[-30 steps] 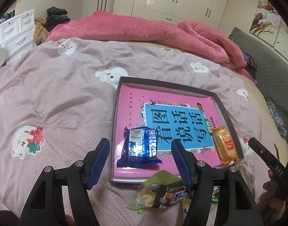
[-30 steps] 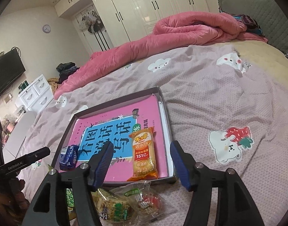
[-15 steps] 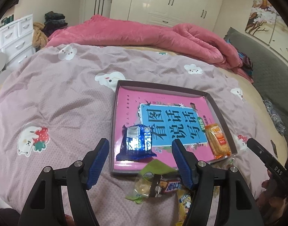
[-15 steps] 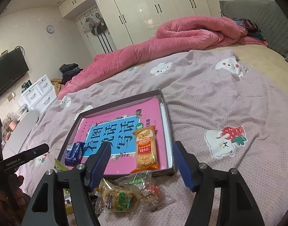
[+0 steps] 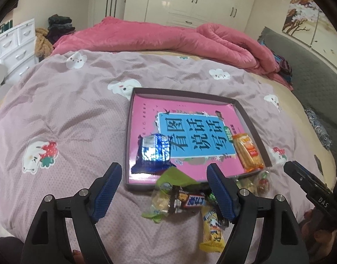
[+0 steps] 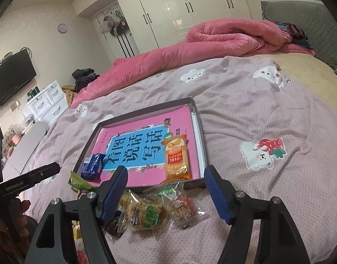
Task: Organize snacks
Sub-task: 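Move both grippers back toward the remaining snacks in front of the tray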
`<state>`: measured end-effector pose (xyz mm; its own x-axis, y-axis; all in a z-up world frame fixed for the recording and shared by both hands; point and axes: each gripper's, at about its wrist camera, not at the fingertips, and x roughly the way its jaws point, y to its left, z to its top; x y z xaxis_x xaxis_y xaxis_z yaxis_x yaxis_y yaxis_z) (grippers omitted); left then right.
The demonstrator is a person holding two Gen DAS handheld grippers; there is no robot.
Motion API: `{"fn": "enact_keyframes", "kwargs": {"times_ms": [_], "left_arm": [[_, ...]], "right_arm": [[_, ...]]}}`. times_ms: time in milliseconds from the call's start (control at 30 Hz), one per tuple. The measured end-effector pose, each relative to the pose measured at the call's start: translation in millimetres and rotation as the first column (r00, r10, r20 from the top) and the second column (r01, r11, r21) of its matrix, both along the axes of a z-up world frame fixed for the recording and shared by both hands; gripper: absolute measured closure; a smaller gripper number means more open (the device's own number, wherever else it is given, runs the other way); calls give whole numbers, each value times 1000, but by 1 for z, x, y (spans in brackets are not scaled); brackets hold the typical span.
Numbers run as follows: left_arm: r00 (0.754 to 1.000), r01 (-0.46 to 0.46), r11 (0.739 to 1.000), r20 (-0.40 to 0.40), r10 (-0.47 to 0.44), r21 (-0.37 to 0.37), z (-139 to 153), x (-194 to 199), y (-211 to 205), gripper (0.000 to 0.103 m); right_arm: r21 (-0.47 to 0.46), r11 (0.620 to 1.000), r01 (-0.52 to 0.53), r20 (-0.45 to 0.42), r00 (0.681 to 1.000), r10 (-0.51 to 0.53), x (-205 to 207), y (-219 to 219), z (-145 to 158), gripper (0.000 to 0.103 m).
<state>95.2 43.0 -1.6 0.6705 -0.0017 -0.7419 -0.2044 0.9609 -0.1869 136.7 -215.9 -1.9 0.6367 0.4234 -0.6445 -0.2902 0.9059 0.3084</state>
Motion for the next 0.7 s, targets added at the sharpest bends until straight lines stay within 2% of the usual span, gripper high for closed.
{"fn": "enact_keyframes", "kwargs": {"times_ms": [700], "left_arm": [[994,91,996,-62,-91,-11,-13,-15,-25,22]], "right_arm": [[-43,999,6,-41,999,-8,-20,-4,-4,30]]}}
